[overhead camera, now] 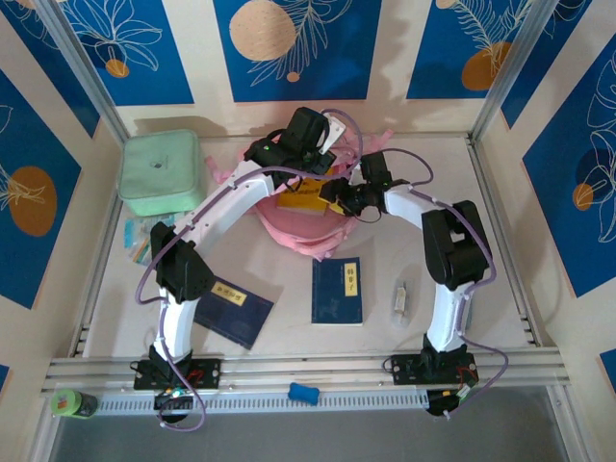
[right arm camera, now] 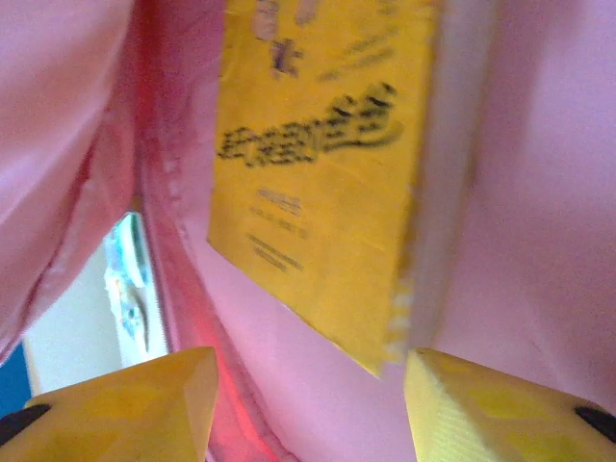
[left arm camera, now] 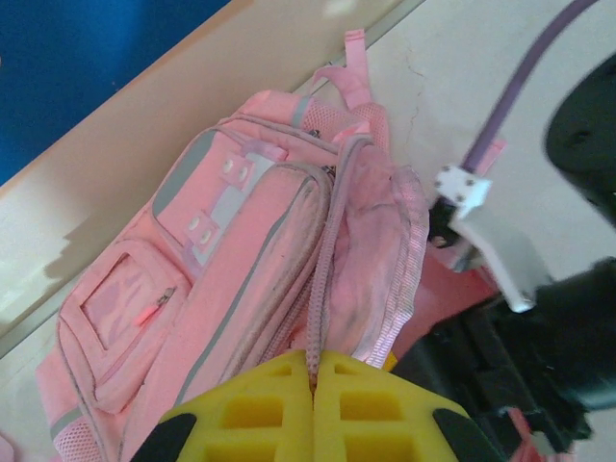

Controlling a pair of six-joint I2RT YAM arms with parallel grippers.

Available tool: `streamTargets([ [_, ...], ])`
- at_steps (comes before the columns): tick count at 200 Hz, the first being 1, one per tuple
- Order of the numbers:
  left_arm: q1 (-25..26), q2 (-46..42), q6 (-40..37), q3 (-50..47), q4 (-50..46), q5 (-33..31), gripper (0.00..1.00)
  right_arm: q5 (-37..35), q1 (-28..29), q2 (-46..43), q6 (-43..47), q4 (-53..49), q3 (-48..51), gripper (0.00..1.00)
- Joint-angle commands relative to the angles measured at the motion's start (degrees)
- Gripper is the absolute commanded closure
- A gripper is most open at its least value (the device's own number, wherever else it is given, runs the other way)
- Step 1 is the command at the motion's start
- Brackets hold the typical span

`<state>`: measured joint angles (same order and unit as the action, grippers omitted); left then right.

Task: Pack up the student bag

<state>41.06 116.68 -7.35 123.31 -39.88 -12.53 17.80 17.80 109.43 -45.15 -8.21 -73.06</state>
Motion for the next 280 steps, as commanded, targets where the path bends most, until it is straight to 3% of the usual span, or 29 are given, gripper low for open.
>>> streamTargets([
  [1,0.3,-4.1,0.6,0.9,4.2,-0.6,1.00,-5.3,0.8,-5.6,-1.1,-5.8,4.3,0.50],
  [23,0.3,-3.9,0.6,0.8,4.6,-0.7,1.00,-5.4,4.2,-6.3,-4.2,-2.1,7.3,0.64],
  [56,0.3,-3.7,1.1,1.1,4.5,0.1,1.00,-7.6,8.3,1.5,-6.8,-1.3,0.3,0.89],
  [90,0.3,-4.1,1.0,1.0,3.9,0.2,1.00,-16.3,9.5,5.7,-8.1,0.3,-3.1,1.00],
  [117,0.3,-4.5,0.5,1.0,3.2,0.1,1.00,-21.8,8.0,5.8,-9.6,4.6,-2.6,1.00],
  [133,0.3,-4.6,0.2,0.9,3.1,0.3,1.00,-19.1,5.8,5.8,-10.9,11.5,-1.6,1.00],
  [161,0.3,-4.7,-0.2,1.3,3.0,0.4,1.00,-20.7,4.1,8.0,-10.6,7.3,-6.9,1.00],
  [188,0.3,-4.5,-0.7,1.3,2.8,-1.2,1.00,-16.6,3.4,7.2,-9.1,10.6,-4.2,1.00],
  [221,0.3,-4.1,0.6,0.9,1.4,0.2,1.00,-11.6,4.3,-4.5,-5.7,11.7,5.9,0.98],
  [260,0.4,-4.4,2.4,-2.8,2.1,2.0,1.00,-12.0,5.2,-19.3,-0.2,-4.0,13.0,0.89],
  [280,0.6,-4.5,1.4,0.4,1.1,0.3,1.00,-9.3,4.9,-24.5,1.3,-8.4,16.4,0.87],
])
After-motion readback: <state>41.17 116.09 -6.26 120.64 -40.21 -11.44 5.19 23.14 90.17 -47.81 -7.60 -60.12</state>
